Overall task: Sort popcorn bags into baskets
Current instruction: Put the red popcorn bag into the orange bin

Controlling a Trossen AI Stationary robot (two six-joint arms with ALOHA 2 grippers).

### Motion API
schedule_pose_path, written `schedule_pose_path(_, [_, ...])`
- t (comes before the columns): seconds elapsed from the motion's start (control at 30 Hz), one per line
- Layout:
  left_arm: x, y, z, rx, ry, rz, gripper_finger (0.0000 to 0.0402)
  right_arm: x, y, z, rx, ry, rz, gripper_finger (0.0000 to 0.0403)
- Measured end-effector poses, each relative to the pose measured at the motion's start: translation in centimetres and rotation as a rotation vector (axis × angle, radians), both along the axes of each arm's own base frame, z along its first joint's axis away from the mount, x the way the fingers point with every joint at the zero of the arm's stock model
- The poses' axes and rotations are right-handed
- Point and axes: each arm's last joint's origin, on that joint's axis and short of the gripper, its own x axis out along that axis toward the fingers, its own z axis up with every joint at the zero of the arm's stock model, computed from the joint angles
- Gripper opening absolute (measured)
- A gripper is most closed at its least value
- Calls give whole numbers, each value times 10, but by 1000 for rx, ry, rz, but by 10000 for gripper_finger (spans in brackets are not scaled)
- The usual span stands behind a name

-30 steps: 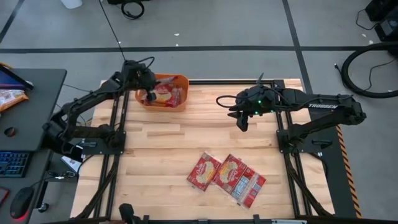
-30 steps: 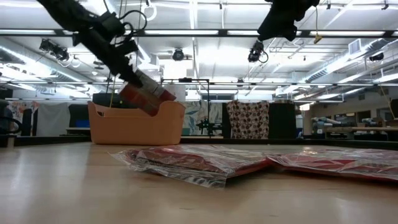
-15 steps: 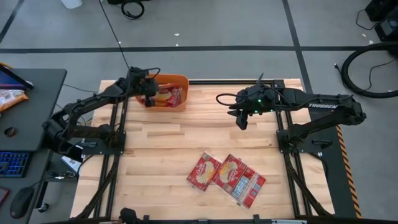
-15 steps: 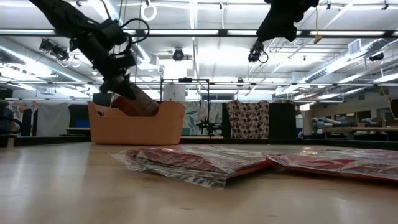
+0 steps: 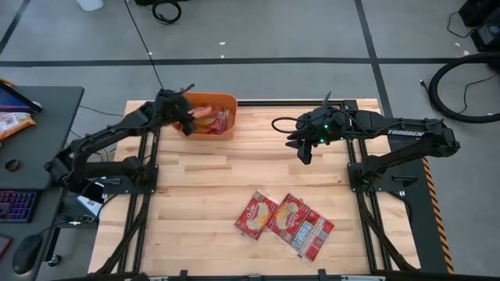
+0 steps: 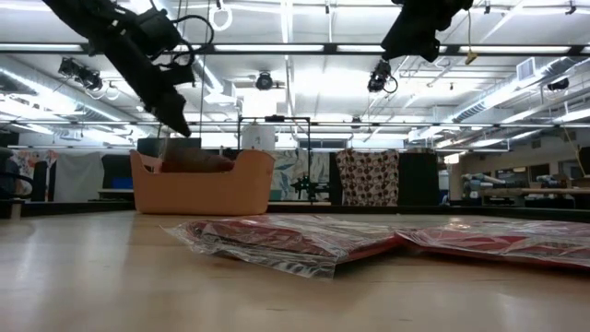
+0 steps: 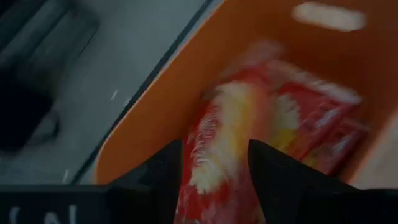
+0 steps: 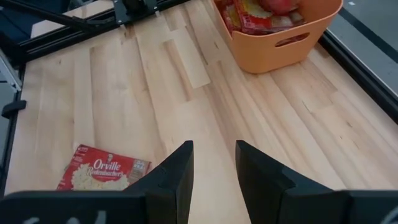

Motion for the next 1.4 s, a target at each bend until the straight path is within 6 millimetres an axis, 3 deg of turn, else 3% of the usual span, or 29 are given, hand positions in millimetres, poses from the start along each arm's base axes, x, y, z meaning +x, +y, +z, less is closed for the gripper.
schedule_pose_path(0.13, [-5, -11, 4, -63, -72, 122, 182, 0, 0, 0, -17, 1, 13, 124])
schedule_pose_path(0.33, [4, -34, 15, -260, -405, 183, 181, 1, 1, 1, -10, -15, 56, 124])
schedule_pose_path(0.43, [16, -47, 22, -449, -569, 68, 181, 1, 3, 1, 27, -18, 107, 124])
schedule_pose_path(0.53, [30, -65, 24, -609, -620, -86, 181, 2, 5, 0, 52, -13, 186, 124])
schedule_pose_path(0.77, [55, -120, 27, -758, -641, -258, 181, 5, 12, -4, 100, 7, 265, 124])
schedule_pose_path(0.93, [64, -151, 28, -777, -673, -270, 181, 16, 28, -20, 111, 103, 359, 124])
schedule_pose_path(1.17, [71, -174, 18, -873, -663, -194, 181, 38, 66, -54, 126, 276, 523, 124])
schedule_pose_path(1.4, [70, -193, 17, -924, -614, -262, 181, 27, 112, -80, 97, 531, 637, 123])
